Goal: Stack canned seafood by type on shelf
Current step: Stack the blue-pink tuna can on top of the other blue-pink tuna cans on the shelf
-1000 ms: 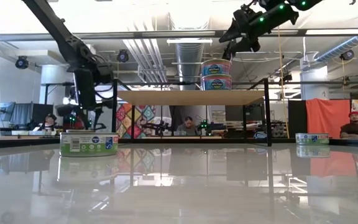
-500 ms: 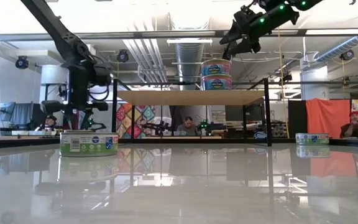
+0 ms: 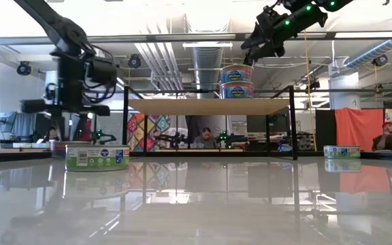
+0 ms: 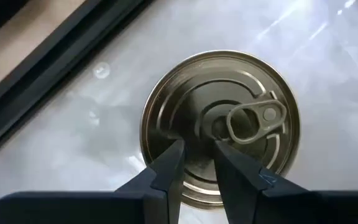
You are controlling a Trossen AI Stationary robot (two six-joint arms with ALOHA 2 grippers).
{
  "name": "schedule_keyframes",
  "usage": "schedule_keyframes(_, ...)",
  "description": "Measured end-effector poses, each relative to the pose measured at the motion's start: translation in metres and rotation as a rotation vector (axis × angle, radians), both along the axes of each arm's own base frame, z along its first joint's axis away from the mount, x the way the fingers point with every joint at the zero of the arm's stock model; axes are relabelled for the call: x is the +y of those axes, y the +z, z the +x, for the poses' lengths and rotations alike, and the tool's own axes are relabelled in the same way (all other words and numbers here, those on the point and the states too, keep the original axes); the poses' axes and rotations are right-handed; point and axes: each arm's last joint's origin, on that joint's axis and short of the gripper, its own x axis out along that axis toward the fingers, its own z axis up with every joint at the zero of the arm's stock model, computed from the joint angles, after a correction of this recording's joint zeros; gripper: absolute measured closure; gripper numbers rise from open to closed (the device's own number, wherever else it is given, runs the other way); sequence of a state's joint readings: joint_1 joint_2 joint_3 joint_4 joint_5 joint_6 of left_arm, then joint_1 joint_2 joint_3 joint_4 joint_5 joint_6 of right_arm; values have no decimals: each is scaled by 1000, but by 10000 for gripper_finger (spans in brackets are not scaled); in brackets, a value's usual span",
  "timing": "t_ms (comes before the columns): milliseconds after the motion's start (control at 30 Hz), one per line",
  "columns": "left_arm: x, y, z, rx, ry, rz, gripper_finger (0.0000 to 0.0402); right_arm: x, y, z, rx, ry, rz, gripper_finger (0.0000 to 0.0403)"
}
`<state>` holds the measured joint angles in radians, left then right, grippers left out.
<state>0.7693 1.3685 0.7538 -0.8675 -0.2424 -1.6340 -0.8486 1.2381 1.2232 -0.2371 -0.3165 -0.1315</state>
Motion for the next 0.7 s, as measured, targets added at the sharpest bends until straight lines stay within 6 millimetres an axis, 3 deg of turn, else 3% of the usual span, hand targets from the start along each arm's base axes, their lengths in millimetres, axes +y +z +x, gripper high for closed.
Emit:
schedule_keyframes(300,-56,-3,-2,-48,-39,-14,325,1,-2,-1,61,33,-65,3)
schedule_keyframes(433,-68,-1,-2,-47,-100,-23,325,1,-3,-1,76,38,-69,3)
schedule_keyframes(700,-86,0,11,-37,-392,-100,325,3,-4,-3,89,40,-54,3)
